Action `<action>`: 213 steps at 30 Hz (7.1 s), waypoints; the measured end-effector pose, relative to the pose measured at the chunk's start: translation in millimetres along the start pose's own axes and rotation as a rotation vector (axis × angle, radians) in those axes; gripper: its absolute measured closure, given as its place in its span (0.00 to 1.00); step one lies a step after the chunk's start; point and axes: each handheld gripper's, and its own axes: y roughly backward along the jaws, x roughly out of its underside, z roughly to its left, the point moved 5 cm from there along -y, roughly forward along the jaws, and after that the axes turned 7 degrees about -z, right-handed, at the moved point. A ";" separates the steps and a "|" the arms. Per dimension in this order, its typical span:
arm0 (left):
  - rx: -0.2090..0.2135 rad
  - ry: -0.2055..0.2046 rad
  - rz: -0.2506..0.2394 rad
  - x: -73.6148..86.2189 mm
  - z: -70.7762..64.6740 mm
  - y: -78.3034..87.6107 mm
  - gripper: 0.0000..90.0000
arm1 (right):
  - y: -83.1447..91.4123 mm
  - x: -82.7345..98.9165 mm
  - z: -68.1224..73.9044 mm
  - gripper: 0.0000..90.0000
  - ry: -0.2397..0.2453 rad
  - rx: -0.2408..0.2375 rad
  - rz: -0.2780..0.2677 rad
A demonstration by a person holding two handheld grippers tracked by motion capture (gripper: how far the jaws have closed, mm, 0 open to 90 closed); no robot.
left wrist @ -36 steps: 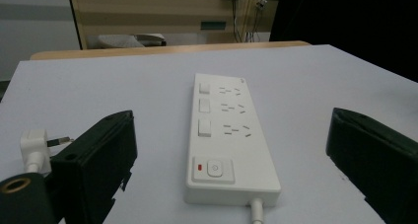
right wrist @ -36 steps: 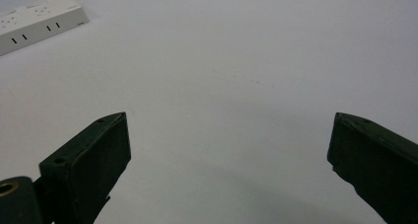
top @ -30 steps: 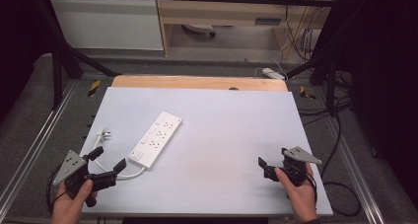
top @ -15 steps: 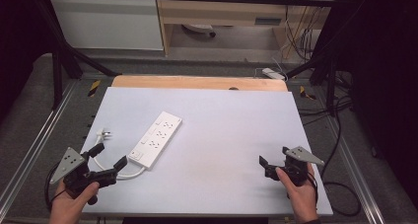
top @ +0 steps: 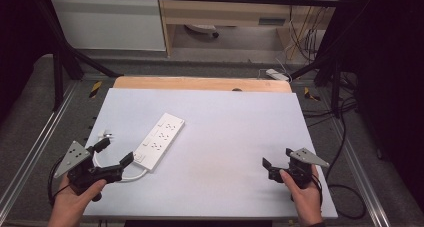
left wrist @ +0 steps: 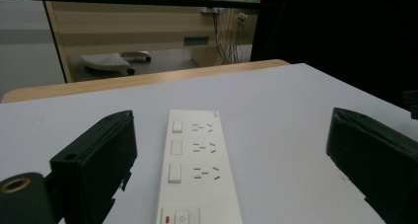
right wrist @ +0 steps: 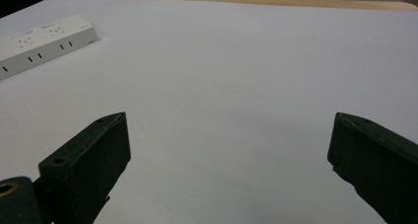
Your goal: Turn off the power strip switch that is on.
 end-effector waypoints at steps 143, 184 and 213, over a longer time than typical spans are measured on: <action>-0.063 -0.017 0.125 -42.7 10.6 -131.5 0.80 | 3.0 -2.1 -0.5 0.03 -0.016 -0.010 -0.011; -0.044 -0.019 0.229 -21.9 23.8 -150.8 1.00 | 2.9 -1.9 -1.5 0.03 -0.016 -0.008 -0.008; -0.054 -0.001 0.317 6.6 31.7 -157.0 1.00 | 2.3 -1.3 -1.2 0.03 -0.014 -0.009 -0.002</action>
